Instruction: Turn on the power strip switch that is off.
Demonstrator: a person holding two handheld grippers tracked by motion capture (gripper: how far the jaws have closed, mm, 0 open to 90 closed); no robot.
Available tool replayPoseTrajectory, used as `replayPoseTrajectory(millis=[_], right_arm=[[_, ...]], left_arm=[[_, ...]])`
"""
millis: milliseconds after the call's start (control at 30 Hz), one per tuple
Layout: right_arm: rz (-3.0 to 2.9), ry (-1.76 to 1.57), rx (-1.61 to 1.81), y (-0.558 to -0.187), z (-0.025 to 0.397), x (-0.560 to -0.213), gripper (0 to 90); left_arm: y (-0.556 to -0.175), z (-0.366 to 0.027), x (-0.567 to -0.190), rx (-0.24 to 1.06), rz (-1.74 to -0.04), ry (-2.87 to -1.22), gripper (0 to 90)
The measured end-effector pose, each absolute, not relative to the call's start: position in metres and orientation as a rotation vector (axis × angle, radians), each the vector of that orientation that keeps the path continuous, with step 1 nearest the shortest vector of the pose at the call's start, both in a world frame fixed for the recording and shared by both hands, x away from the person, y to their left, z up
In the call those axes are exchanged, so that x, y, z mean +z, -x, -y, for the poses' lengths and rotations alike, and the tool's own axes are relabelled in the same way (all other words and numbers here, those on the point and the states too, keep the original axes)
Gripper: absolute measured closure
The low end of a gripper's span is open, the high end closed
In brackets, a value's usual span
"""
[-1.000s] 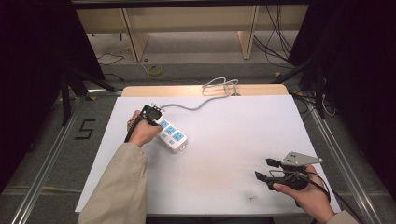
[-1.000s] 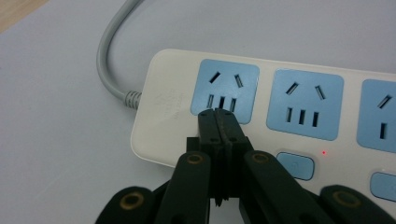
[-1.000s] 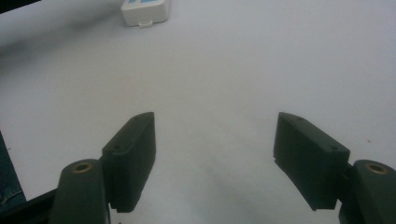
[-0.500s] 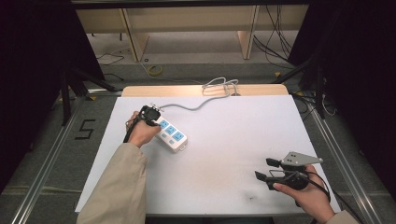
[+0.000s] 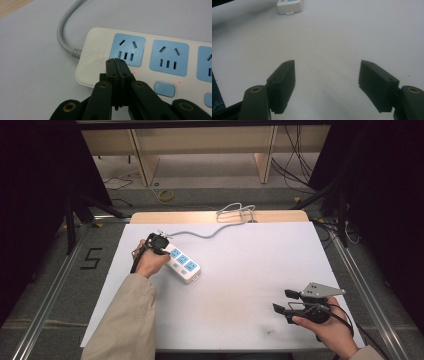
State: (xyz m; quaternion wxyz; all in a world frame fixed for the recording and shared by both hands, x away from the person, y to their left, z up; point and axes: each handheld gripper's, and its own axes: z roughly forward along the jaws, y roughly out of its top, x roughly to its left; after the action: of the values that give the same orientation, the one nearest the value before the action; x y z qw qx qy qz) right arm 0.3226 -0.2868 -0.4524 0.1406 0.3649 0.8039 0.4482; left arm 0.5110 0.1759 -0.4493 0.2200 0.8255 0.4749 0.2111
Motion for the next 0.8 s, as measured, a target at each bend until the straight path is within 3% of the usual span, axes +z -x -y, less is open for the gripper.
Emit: replayPoseTrajectory(millis=[100, 333, 633, 800], right_arm=[[-2.321, -1.053, 1.295, -0.323, 0.287, -0.452, 30.3], [-2.321, -1.053, 1.295, -0.323, 0.287, -0.452, 30.2], [-2.320, -1.054, 1.295, -0.323, 0.287, -0.452, 30.2], [-2.321, -1.056, 1.295, -0.323, 0.287, -0.452, 30.1]], left_arm=[[-0.511, -0.177, -0.449, 0.603, -1.323, -2.264, 81.4], [-0.508, -0.178, -0.441, 0.645, -1.316, -2.212, 77.0], [-0.502, -0.182, -0.433, 0.676, -1.321, -2.153, 58.3], [-0.499, -0.182, -0.430, 0.656, -1.311, -2.143, 52.9]])
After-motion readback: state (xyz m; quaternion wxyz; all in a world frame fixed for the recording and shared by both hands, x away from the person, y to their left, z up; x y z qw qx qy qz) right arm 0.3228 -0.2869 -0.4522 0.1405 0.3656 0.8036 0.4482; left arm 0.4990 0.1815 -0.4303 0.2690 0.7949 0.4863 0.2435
